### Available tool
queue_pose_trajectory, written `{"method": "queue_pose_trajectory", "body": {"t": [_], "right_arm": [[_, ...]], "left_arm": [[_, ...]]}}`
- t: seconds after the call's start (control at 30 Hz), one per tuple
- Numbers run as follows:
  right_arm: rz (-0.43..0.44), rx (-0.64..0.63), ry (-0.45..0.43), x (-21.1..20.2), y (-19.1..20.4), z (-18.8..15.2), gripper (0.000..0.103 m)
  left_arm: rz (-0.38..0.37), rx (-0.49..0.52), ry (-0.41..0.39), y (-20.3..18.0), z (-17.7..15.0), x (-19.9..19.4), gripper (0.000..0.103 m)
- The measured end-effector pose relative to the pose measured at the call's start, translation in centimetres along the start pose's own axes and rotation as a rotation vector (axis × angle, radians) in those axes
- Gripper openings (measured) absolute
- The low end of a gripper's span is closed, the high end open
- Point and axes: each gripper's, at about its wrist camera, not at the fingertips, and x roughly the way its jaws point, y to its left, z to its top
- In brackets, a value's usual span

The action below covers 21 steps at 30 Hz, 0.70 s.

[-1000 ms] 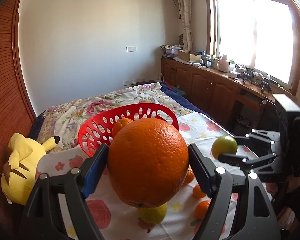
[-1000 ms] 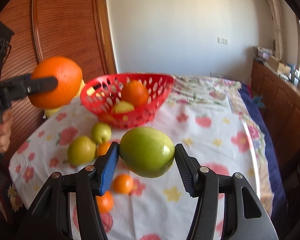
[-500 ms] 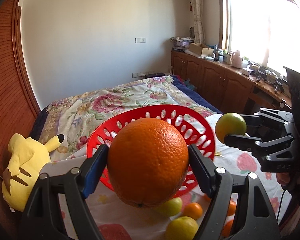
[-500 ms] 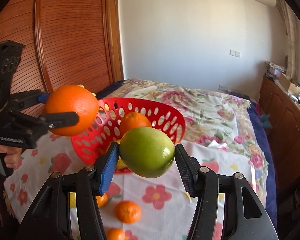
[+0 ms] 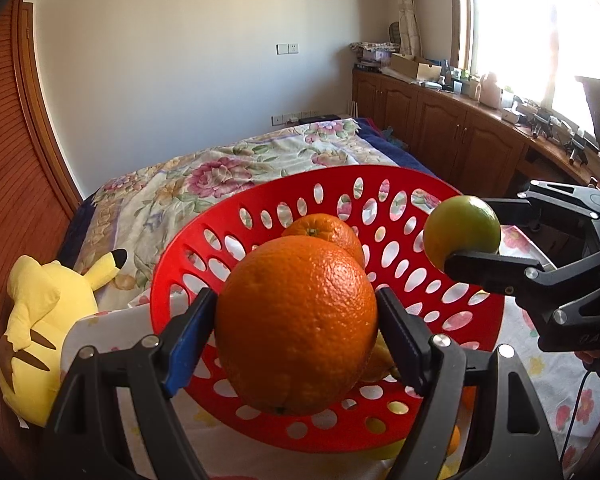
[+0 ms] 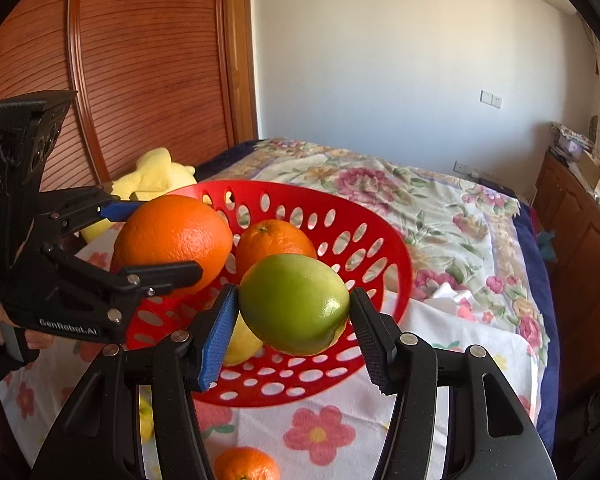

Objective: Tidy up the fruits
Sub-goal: 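Carry the apple with the right gripper while the left gripper carries the orange over the basket, then release the apple into the basket with the right gripper while the left gripper lowers the orange inside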

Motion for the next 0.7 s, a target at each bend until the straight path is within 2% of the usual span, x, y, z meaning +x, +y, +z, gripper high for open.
{"method": "queue_pose_trajectory", "body": {"t": [0.37, 0.6, 0.7], "right_arm": [[-0.002, -0.016, 0.034, 2.1, 0.3, -0.1, 0.058], [-0.006, -0.024, 0.054, 2.8, 0.7, -0.2, 0.058], [-0.017, -0.038, 0.055, 2.9, 0.9, -0.3, 0.058]], "left_arm": [[0.017, 0.009, 0.023, -0.2, -0.5, 1.6, 0.08], [0.074, 0.029, 0.025, -0.5, -0.7, 1.8, 0.081], [0.087, 0.026, 0.001, -0.2, -0.8, 1.4, 0.081]]}}
